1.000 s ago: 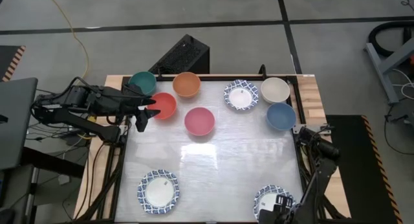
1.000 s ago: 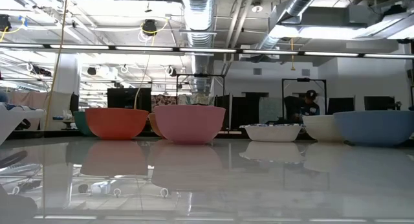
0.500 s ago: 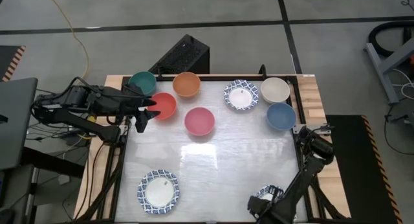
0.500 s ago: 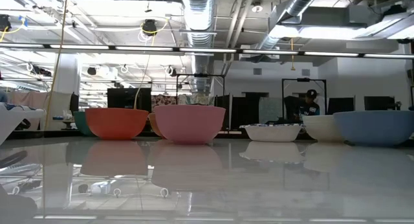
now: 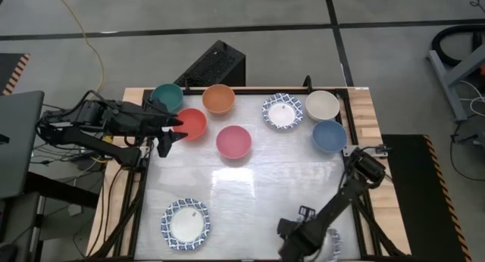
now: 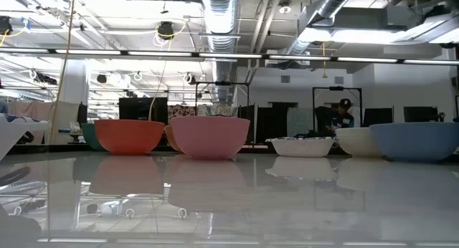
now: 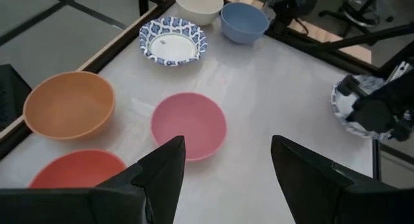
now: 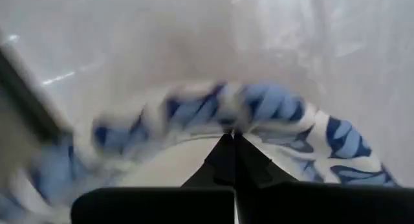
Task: Nest bowls inside each other
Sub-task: Adjust the stacked bowls on the table, then stack the bottom left white bowl on top of the bottom right white bowl
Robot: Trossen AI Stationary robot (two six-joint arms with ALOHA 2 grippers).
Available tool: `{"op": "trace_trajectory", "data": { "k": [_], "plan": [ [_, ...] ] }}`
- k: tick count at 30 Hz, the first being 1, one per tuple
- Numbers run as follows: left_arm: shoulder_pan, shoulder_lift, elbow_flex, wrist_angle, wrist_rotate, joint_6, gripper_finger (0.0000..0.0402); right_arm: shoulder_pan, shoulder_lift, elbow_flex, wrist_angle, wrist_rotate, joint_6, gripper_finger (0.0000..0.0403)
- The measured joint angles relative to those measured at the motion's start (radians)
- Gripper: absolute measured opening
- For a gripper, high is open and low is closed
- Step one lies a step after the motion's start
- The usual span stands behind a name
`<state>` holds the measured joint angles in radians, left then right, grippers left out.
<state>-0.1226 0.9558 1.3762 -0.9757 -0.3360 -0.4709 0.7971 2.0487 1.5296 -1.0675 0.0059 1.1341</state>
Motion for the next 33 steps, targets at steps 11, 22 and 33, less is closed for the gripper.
{"op": "trace_trajectory", "data": {
  "k": [11, 22, 33],
  "plan": [
    [0.0, 0.0, 0.0, -0.021, 0.0, 0.0, 0.022, -0.152, -0.035, -0.069, 0.004, 0.192, -0.208, 0.0007],
    [0.0, 0.0, 0.0, -0.022, 0.003, 0.018, 0.022, -0.225, -0.232, -0.151, 0.014, 0.268, -0.203, 0.0017],
    [0.032, 0.062, -0.035, -0.336, 0.564, -0.034, 0.022, -0.274, -0.6, -0.15, 0.074, 0.325, -0.157, 0.0094]
  ]
}}
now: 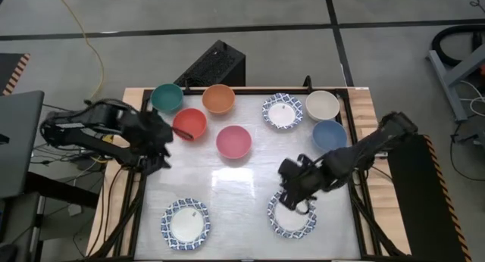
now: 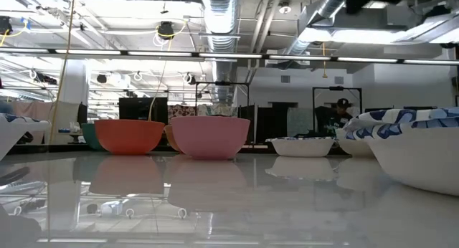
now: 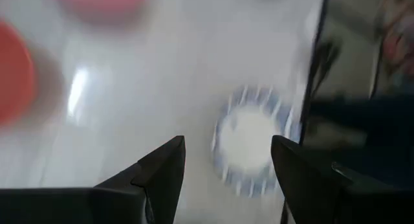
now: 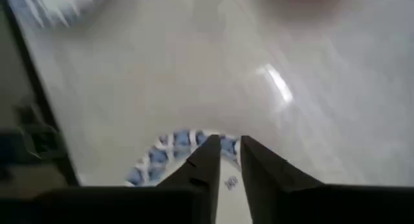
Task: Nest bowls inside each other
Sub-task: Stack the bottom left white bowl on top of the bottom right white bowl
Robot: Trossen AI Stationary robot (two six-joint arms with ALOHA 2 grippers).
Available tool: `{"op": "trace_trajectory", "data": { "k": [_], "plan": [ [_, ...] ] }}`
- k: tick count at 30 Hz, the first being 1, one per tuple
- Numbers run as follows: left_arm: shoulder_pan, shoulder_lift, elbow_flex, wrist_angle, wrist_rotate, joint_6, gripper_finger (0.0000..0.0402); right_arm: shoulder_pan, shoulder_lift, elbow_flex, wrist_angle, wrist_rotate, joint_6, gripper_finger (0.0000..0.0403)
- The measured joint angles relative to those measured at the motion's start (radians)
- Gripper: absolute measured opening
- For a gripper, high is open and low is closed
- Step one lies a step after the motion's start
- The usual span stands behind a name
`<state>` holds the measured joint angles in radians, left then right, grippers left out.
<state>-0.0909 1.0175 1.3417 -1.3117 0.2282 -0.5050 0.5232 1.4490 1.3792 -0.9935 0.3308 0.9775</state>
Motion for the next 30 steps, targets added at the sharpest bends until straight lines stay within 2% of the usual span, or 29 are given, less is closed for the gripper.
{"op": "trace_trajectory", "data": {
  "k": [2, 6, 13, 23, 30],
  "plan": [
    [-0.04, 0.021, -0.027, -0.03, 0.029, 0.006, 0.022, -0.002, -0.048, 0.0, -0.004, 0.019, 0.006, 0.0114],
    [-0.129, 0.049, -0.09, 0.024, 0.057, 0.028, 0.022, -0.002, -0.112, 0.0, -0.03, 0.065, 0.02, 0.0159],
    [-0.246, 0.054, -0.242, 0.163, -0.047, -0.028, 0.0223, 0.001, -0.121, 0.001, -0.086, 0.065, 0.019, 0.0224],
    [-0.301, 0.053, -0.482, 0.467, -0.065, -0.158, 0.0271, 0.024, -0.1, 0.001, -0.136, 0.06, 0.001, 0.0227],
    [-0.308, 0.055, -0.569, 0.561, -0.076, -0.172, 0.0283, 0.026, -0.1, 0.001, -0.138, 0.06, 0.001, 0.0225]
  ]
}}
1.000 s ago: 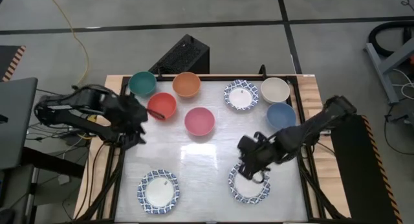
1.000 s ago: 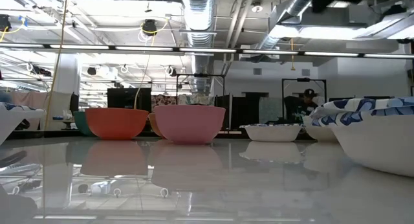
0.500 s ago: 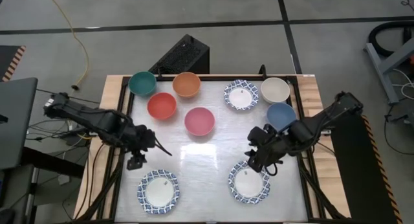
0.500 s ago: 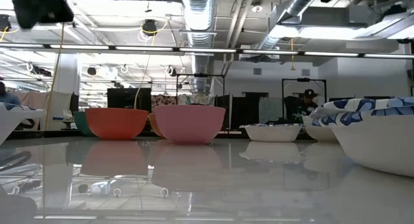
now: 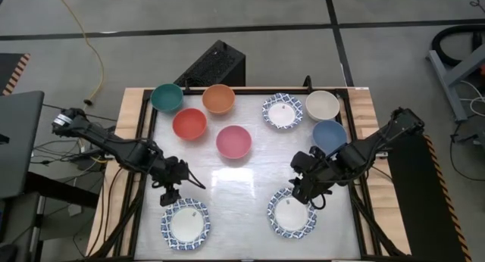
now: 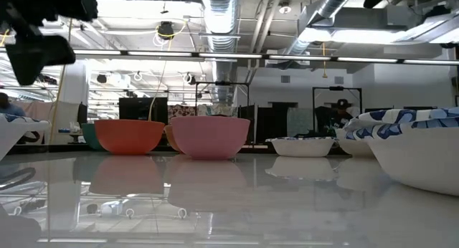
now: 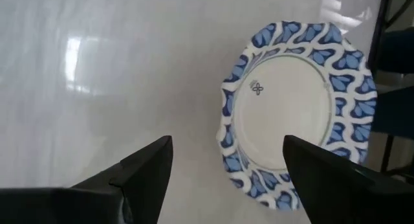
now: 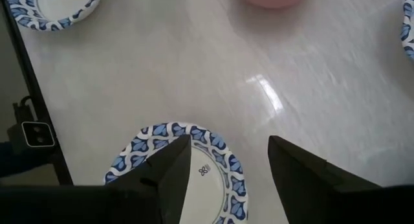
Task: Nest bowls inside each other
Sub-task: Stack the bottom left white bowl on top of the bottom right white bowl
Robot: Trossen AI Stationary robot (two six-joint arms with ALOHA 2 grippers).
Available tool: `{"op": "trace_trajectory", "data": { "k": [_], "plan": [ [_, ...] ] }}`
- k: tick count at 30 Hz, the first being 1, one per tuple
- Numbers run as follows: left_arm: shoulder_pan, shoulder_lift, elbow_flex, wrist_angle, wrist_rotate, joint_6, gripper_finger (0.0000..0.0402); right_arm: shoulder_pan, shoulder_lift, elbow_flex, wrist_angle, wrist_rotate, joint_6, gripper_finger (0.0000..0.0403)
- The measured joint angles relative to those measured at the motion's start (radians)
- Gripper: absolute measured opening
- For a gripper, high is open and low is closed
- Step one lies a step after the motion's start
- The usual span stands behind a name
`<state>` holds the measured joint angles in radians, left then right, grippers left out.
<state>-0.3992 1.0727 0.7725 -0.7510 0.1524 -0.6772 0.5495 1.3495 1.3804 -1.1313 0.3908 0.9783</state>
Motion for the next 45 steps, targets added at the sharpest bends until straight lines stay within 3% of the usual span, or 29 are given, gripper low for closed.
{"op": "trace_trajectory", "data": {
  "k": [9, 20, 29, 33, 42, 45],
  "plan": [
    [-0.057, 0.01, -0.175, 0.258, -0.045, -0.141, 0.0283, 0.0, 0.0, 0.0, -0.015, -0.026, 0.006, 0.0225],
    [-0.134, 0.02, -0.255, 0.373, -0.086, -0.259, 0.0279, 0.0, 0.0, 0.0, -0.048, -0.027, -0.002, 0.0225],
    [-0.155, 0.176, -0.249, 0.427, 0.023, -0.271, 0.0274, 0.0, 0.001, 0.0, -0.068, -0.027, -0.018, 0.0225],
    [-0.14, 0.189, -0.231, 0.43, 0.034, -0.271, 0.0226, 0.0, 0.001, 0.0, -0.074, -0.026, -0.019, 0.0225],
    [-0.088, 0.132, -0.23, 0.378, 0.026, -0.338, 0.002, -0.002, 0.001, 0.0, -0.075, -0.012, -0.018, 0.0225],
    [-0.057, 0.116, -0.23, 0.377, 0.027, -0.377, 0.0011, -0.002, 0.001, 0.0, -0.075, 0.027, -0.007, 0.0225]
  ]
}}
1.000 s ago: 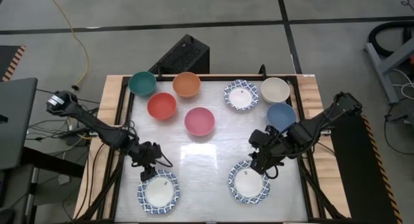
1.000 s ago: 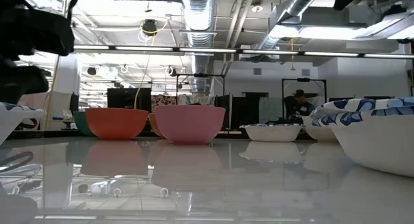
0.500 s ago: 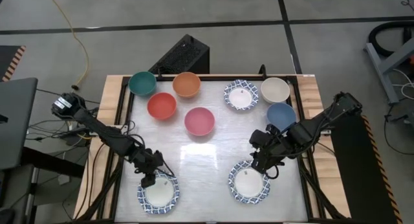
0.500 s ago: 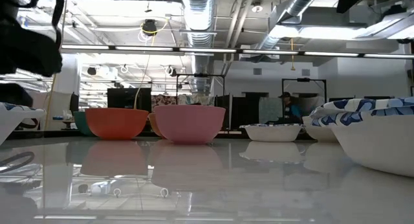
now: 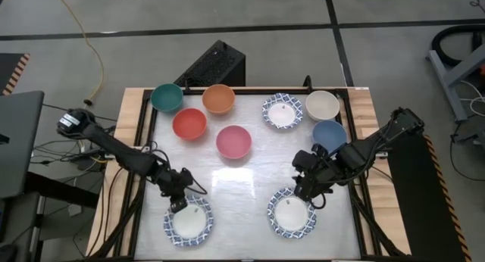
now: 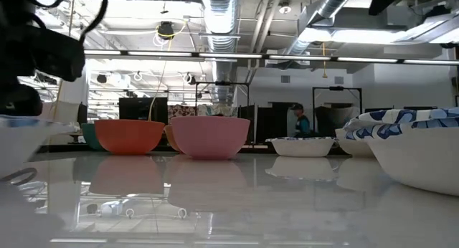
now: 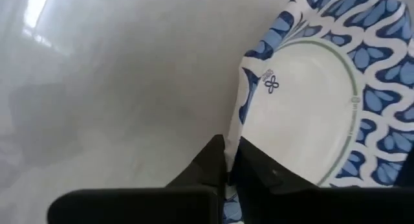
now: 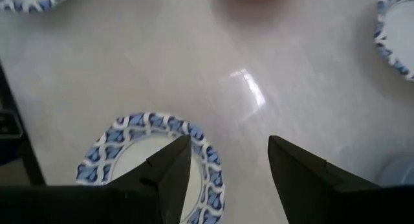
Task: Nest bowls inside each other
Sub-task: Stack the bottom left white bowl on top of the bottom right white bowl
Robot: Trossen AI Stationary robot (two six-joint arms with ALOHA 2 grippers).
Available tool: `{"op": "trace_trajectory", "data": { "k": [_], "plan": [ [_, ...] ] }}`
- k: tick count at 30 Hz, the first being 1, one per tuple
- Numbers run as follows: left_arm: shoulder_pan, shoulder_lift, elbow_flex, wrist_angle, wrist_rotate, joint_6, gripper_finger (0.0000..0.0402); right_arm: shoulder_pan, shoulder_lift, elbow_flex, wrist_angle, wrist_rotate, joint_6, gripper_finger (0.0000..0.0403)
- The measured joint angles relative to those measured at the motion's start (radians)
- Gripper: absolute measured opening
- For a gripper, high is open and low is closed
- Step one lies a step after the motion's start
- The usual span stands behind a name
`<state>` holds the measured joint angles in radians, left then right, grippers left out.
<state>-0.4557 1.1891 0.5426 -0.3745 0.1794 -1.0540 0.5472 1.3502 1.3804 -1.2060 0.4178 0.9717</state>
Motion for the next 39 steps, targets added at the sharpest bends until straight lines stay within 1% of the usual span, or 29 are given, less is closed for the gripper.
{"op": "trace_trajectory", "data": {
  "k": [2, 5, 10, 15, 17, 19, 24, 27, 29, 31, 33, 35, 37, 39],
  "plan": [
    [0.027, -0.021, 0.0, 0.0, -0.003, -0.025, 0.0011, 0.0, 0.0, 0.0, 0.0, 0.028, 0.009, 0.0225],
    [0.075, -0.067, 0.0, -0.002, -0.04, -0.066, 0.0003, 0.0, 0.0, 0.0, -0.006, 0.083, 0.046, 0.0225],
    [0.171, -0.181, 0.0, -0.003, -0.175, -0.116, 0.0001, 0.0, 0.0, 0.0, -0.016, 0.194, 0.125, 0.0225],
    [0.245, -0.307, 0.001, 0.038, -0.319, -0.121, 0.0, 0.0, 0.0, 0.0, -0.014, 0.288, 0.186, 0.0225],
    [0.259, -0.348, 0.021, 0.04, -0.397, -0.112, 0.0, 0.0, 0.0, 0.0, -0.013, 0.321, 0.205, 0.0225],
    [0.268, -0.374, 0.057, 0.042, -0.485, -0.068, 0.0, 0.0, 0.0, 0.0, -0.011, 0.36, 0.218, 0.0225],
    [0.27, -0.379, 0.169, 0.047, -0.749, 0.111, 0.0, -0.021, 0.0, 0.0, 0.042, 0.483, 0.224, 0.0225],
    [0.27, -0.344, 0.231, 0.05, -0.902, 0.232, 0.0, -0.034, 0.0, 0.0, 0.141, 0.595, 0.132, 0.0225],
    [0.27, -0.314, 0.263, 0.08, -0.994, 0.306, 0.0, -0.045, 0.0, 0.0, 0.237, 0.665, 0.021, 0.0225],
    [0.272, -0.281, 0.288, 0.15, -1.053, 0.403, 0.0, -0.063, 0.0, 0.0, 0.335, 0.707, -0.116, 0.0225],
    [0.279, -0.246, 0.303, 0.237, -1.069, 0.515, 0.0, -0.092, 0.0, 0.0, 0.431, 0.71, -0.272, 0.0225],
    [0.287, -0.208, 0.316, 0.337, -1.046, 0.609, 0.0, -0.122, 0.0, 0.0, 0.535, 0.71, -0.42, 0.0225],
    [0.29, -0.176, 0.329, 0.411, -1.025, 0.676, 0.0, -0.154, 0.0, 0.0, 0.635, 0.706, -0.543, 0.0225],
    [0.29, -0.152, 0.346, 0.439, -1.022, 0.723, 0.0, -0.184, 0.0, 0.0, 0.714, 0.668, -0.647, 0.0225]
  ]
}}
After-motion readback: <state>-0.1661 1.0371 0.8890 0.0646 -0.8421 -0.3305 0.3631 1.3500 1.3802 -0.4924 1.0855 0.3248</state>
